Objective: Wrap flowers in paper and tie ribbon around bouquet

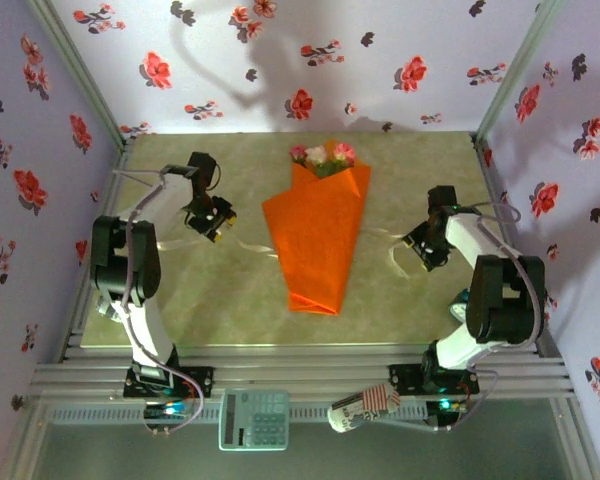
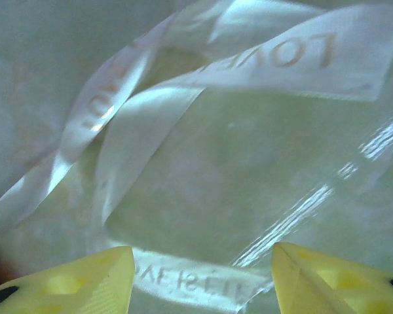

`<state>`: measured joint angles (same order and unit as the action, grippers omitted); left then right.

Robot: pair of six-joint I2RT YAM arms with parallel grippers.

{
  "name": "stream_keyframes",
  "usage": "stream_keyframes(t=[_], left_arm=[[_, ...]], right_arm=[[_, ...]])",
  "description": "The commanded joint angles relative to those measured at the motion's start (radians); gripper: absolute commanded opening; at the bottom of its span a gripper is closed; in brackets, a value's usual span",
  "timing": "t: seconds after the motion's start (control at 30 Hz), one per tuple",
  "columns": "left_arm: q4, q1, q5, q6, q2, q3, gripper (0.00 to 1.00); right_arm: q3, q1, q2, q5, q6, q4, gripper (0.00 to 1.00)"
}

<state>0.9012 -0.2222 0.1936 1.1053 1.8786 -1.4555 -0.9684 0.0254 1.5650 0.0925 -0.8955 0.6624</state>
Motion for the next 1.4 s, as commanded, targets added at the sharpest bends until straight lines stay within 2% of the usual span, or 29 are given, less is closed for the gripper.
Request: stream_keyframes(t=[0.0, 0.2, 0.33, 0.43, 0.5, 0.6, 0.67, 0.83, 0.93, 1.03, 1.1, 1.17, 1.3, 1.37], left_arm=[[0.108, 0.035, -0.037, 0.017, -0.049, -0.004, 0.58], [0.150, 0.127, -0.162, 0.052, -0.074, 0.002, 0.64], [0.285, 0.141, -0.306, 0.018, -0.001, -0.116, 0.68], [0.278, 0.143, -0.235, 0.075, 0.035, -0.104, 0.70], [0.201, 0.143, -0.166, 0.197, 0.014, -0.034, 0.72], [0.055, 0.141, -0.157, 0.417, -0.037, 0.051, 0.74], [0.021, 0.145, -0.159, 0.513, -0.029, 0.056, 0.76], [-0.100, 0.162, -0.114, 0.619, 0.082, 0.037, 0.75], [-0.121, 0.170, -0.125, 0.640, 0.119, 0.017, 0.68], [-0.155, 0.175, -0.105, 0.646, 0.147, 0.013, 0.54], [-0.170, 0.175, -0.107, 0.639, 0.143, 0.015, 0.32], [-0.177, 0.176, -0.119, 0.617, 0.122, 0.014, 0.01], [-0.140, 0.140, -0.138, 0.511, 0.021, -0.022, 0.00], [-0.084, 0.076, -0.136, 0.432, -0.039, -0.064, 0.00]], right_arm=[[-0.039, 0.021, 0.033, -0.032, 0.018, 0.013, 0.58], [-0.069, 0.014, 0.015, -0.027, 0.034, 0.015, 0.55], [-0.116, -0.023, -0.003, -0.063, 0.076, 0.058, 0.55], [-0.145, -0.059, -0.008, -0.083, 0.103, 0.075, 0.55], [-0.158, -0.078, -0.009, -0.083, 0.111, 0.078, 0.55], [-0.168, -0.102, -0.018, -0.077, 0.120, 0.082, 0.55], [-0.171, -0.113, -0.026, -0.074, 0.128, 0.085, 0.55], [-0.155, -0.120, -0.051, -0.063, 0.147, 0.092, 0.55], [-0.137, -0.120, -0.078, -0.053, 0.150, 0.094, 0.54], [-0.124, -0.122, -0.102, -0.054, 0.153, 0.097, 0.54], [-0.121, -0.122, -0.112, -0.065, 0.155, 0.102, 0.54], [-0.118, -0.121, -0.124, -0.085, 0.156, 0.108, 0.53], [-0.113, -0.118, -0.144, -0.131, 0.155, 0.118, 0.50], [-0.109, -0.117, -0.158, -0.158, 0.152, 0.122, 0.49]])
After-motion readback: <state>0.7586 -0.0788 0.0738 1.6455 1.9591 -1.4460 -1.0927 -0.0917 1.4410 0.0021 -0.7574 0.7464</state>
